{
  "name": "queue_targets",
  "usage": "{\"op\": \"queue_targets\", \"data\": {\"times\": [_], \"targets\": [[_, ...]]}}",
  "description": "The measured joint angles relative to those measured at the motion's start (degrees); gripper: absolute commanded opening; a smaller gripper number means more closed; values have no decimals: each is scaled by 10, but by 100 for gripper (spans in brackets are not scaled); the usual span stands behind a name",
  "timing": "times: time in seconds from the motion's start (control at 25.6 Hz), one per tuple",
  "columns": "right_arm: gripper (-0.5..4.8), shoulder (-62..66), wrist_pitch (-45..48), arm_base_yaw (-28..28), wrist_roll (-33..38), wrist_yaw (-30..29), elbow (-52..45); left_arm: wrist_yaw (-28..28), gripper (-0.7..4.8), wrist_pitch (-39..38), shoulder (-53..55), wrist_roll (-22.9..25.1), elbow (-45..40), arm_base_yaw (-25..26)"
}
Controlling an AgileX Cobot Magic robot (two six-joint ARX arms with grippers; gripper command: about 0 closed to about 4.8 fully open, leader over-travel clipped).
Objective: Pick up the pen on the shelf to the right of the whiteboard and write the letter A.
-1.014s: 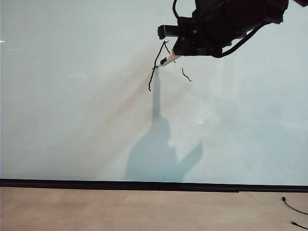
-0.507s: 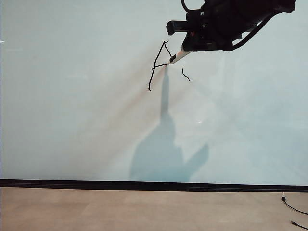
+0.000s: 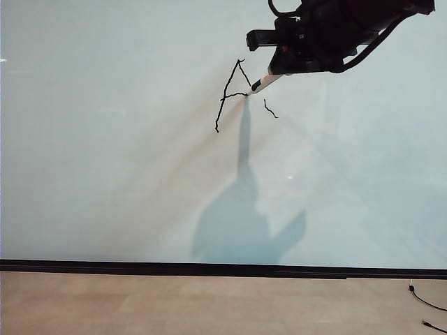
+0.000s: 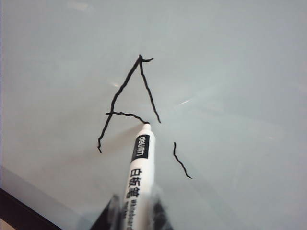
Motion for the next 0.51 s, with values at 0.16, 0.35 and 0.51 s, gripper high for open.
{"op": "queue_targets", "data": {"times": [0.16, 0.35, 0.51], "targets": [[-5, -5, -7, -3, -2, 1, 0, 0, -4, 0, 0, 0, 0, 0], [-5, -12, -15, -6, -7, 1, -1, 0, -4, 0, 0, 0, 0, 0], [-5, -16, -19, -7, -9, 3, -1, 0, -5, 0, 0, 0, 0, 0]]}}
